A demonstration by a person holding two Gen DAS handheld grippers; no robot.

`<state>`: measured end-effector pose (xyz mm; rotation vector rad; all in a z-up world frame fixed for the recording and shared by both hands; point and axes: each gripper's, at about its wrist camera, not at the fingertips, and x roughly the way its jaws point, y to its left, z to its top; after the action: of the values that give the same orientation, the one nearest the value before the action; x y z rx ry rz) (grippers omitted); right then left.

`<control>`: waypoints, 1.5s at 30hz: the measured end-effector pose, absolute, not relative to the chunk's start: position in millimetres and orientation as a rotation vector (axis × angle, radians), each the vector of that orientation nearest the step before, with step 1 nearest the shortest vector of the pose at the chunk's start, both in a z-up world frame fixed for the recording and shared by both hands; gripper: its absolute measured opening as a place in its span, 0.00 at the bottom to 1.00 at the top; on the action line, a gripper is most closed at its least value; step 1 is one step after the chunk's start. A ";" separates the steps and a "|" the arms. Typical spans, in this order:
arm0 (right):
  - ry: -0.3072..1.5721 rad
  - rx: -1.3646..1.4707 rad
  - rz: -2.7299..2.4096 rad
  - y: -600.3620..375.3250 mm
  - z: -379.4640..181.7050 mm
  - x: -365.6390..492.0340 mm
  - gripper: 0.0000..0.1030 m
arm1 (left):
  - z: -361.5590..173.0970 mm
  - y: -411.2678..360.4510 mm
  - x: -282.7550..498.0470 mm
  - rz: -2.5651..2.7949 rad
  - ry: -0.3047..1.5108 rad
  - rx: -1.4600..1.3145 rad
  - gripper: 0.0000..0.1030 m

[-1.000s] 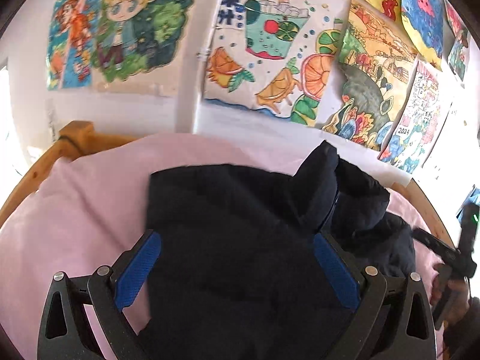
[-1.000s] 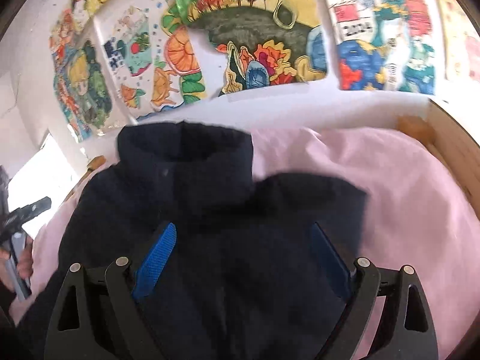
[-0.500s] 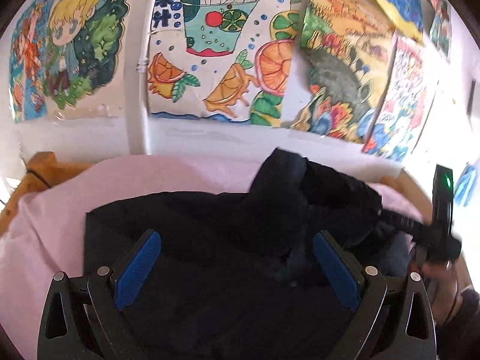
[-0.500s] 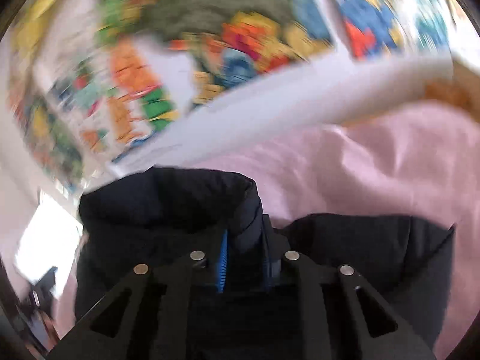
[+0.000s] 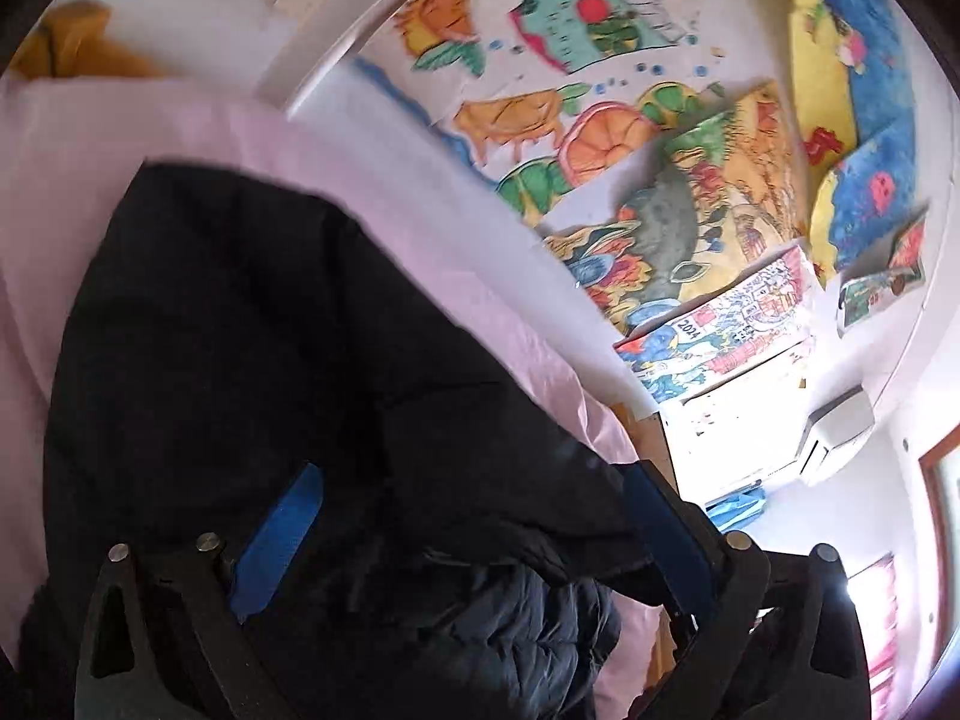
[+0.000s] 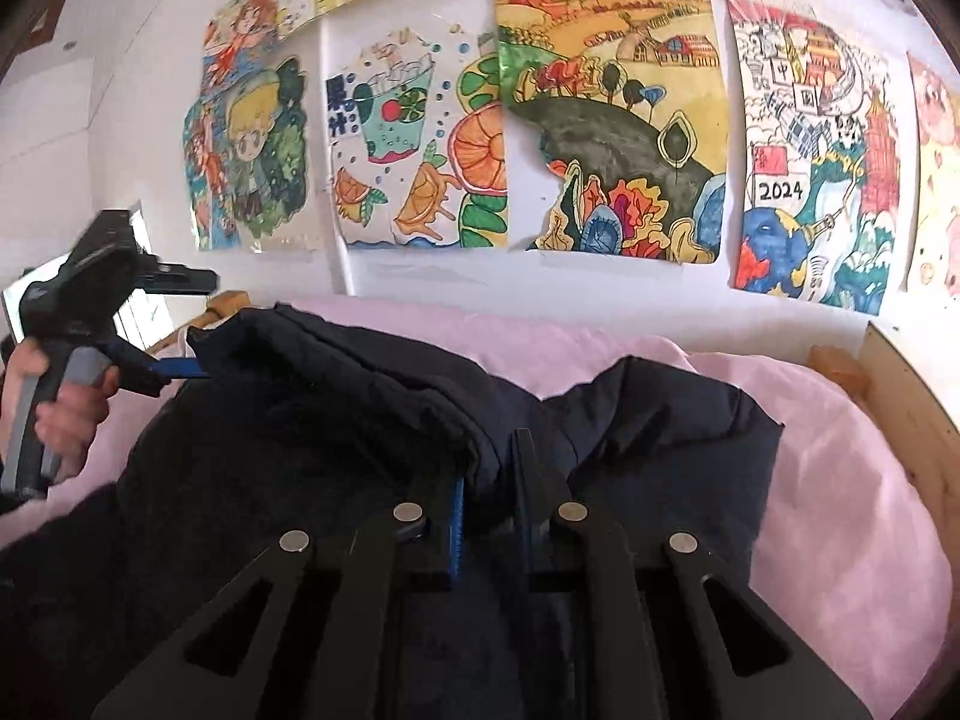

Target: Fold large clothes

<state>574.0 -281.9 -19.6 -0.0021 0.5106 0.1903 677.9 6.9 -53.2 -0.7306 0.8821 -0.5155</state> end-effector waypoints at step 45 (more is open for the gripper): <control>0.501 -0.121 0.052 -264.7 -51.3 554.6 0.56 | -53.0 -20.1 571.2 -0.305 0.699 -0.029 0.23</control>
<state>554.6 -264.7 -51.3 -0.1206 0.5014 0.0515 571.2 -20.1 -53.0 -0.0290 0.6994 -0.3051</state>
